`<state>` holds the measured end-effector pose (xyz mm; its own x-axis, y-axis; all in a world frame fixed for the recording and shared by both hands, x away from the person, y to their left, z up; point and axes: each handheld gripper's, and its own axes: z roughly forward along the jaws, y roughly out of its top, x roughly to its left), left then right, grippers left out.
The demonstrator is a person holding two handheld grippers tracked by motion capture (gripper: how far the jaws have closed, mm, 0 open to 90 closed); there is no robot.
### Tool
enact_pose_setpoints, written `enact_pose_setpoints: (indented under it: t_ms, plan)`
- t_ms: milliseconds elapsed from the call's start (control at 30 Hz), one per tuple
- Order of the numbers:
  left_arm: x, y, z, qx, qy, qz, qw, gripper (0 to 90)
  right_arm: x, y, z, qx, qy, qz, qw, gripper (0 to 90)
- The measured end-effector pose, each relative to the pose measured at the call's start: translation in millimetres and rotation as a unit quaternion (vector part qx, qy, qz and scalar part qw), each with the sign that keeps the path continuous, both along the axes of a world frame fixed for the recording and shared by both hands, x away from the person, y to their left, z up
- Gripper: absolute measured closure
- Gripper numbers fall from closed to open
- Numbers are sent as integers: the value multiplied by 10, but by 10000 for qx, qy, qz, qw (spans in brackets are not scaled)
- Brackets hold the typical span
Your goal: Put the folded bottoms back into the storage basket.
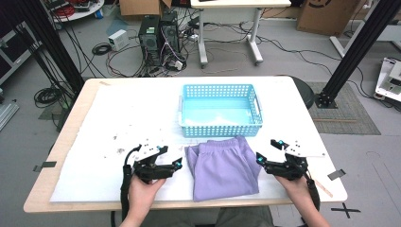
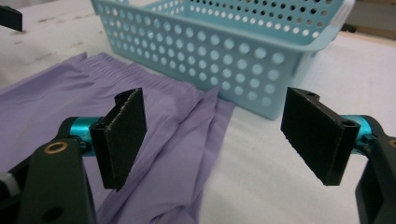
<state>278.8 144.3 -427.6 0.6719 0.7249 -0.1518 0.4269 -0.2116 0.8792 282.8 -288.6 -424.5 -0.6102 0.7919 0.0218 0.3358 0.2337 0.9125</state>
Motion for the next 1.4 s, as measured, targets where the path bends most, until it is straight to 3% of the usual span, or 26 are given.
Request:
enact_pose_setpoints:
  t_ms: [167, 267, 333, 433, 600, 733, 867, 967, 1100, 1233, 1400]
  plan:
    - [-66, -246, -77, 74, 356, -184, 9992, 283, -30, 95, -49, -89, 255, 70, 9996, 226]
    - [-77, -369, -113, 120, 542, -230, 9982, 283, -29, 190, -95, -193, 582, 137, 9980, 226]
    - [-73, -422, -137, 172, 604, -185, 9979, 302, -35, 259, -121, -347, 740, 116, 9966, 226]
    - [-56, -472, -164, 125, 801, -109, 9966, 303, -39, 344, -150, -679, 799, 38, 9945, 229]
    - [-19, -540, -228, 401, 985, -61, 9943, 303, -4, 406, -196, -929, 1232, -37, 9880, 231]
    - [-19, -555, -215, 616, 896, -78, 9940, 330, 56, 403, -226, -1089, 1668, -111, 9799, 245]
    - [-37, -598, -219, 631, 890, -25, 9940, 317, 59, 401, -228, -1090, 1686, -128, 9795, 279]
    - [-26, -655, -227, 594, 853, -39, 9946, 343, 41, 396, -226, -1026, 1646, 20, 9810, 427]
    - [-17, -716, -235, 579, 796, 80, 9951, 433, 21, 431, -225, -986, 1600, 199, 9820, 571]
    - [-25, -768, -235, 725, 705, 98, 9948, 499, 21, 447, -227, -916, 1645, 233, 9818, 619]
    - [-8, -791, -234, 735, 691, 115, 9948, 590, 26, 462, -229, -827, 1691, 310, 9816, 729]
